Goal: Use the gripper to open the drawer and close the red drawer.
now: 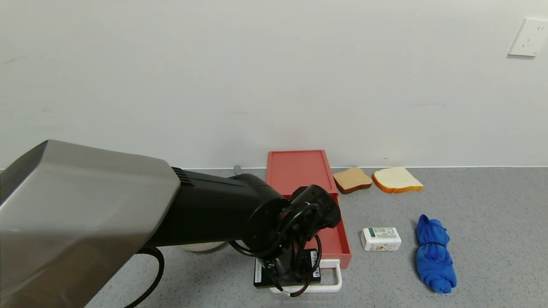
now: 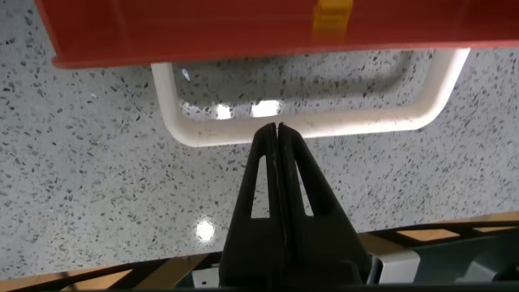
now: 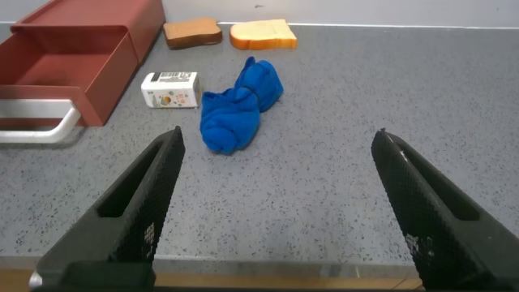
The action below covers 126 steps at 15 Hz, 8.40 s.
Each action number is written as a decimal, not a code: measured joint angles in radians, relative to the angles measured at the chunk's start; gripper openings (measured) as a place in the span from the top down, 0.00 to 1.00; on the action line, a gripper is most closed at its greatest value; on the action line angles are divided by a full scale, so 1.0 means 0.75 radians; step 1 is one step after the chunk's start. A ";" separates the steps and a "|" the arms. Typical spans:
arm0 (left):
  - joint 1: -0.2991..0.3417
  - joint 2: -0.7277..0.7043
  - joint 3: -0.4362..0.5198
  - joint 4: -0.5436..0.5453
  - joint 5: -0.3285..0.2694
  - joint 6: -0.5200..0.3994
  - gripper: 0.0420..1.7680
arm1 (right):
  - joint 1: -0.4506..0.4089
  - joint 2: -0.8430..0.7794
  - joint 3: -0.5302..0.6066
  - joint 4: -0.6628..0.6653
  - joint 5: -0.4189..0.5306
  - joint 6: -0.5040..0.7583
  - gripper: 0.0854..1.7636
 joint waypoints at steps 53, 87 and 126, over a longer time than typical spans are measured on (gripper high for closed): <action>0.195 0.251 -0.410 -0.317 0.247 0.339 0.96 | -0.001 0.000 0.001 -0.003 0.000 0.000 0.03; 0.214 -0.049 -0.362 -0.098 0.264 0.455 0.96 | 0.000 0.000 0.001 -0.003 0.000 0.000 0.03; 0.581 -1.445 0.939 -0.787 -0.304 1.208 0.10 | 0.000 0.000 0.001 -0.003 0.000 0.000 0.03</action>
